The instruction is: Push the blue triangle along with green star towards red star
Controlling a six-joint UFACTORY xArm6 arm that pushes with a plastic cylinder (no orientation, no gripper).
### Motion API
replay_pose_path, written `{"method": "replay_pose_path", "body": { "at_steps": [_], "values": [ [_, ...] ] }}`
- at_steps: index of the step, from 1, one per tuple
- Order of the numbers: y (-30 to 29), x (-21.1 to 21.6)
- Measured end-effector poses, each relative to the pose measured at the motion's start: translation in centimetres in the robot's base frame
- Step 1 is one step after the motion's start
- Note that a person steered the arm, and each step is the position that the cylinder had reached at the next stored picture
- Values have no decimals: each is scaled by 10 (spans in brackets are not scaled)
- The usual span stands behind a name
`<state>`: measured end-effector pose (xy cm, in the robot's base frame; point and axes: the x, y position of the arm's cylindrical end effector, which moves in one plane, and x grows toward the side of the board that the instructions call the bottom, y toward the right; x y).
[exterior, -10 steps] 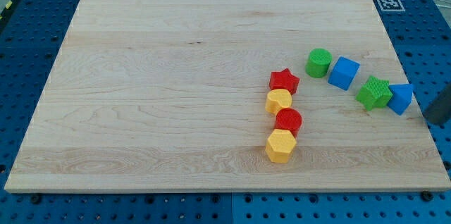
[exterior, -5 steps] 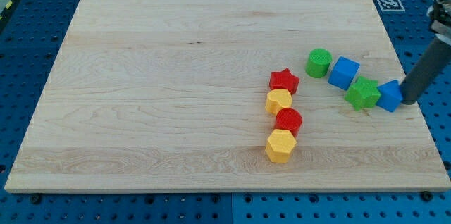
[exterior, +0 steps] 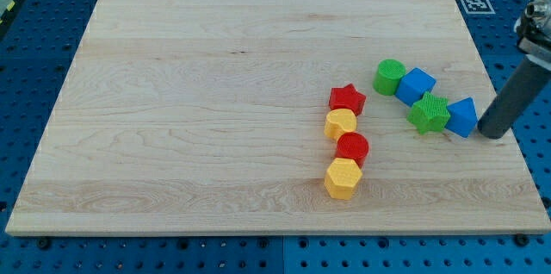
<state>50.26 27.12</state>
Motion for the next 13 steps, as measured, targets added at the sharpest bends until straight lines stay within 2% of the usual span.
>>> {"method": "replay_pose_path", "body": {
  "at_steps": [1,3,7,13],
  "values": [
    [2,0],
    [-30,0],
    [-19,-12],
    [-66,-16]
  ]
}}
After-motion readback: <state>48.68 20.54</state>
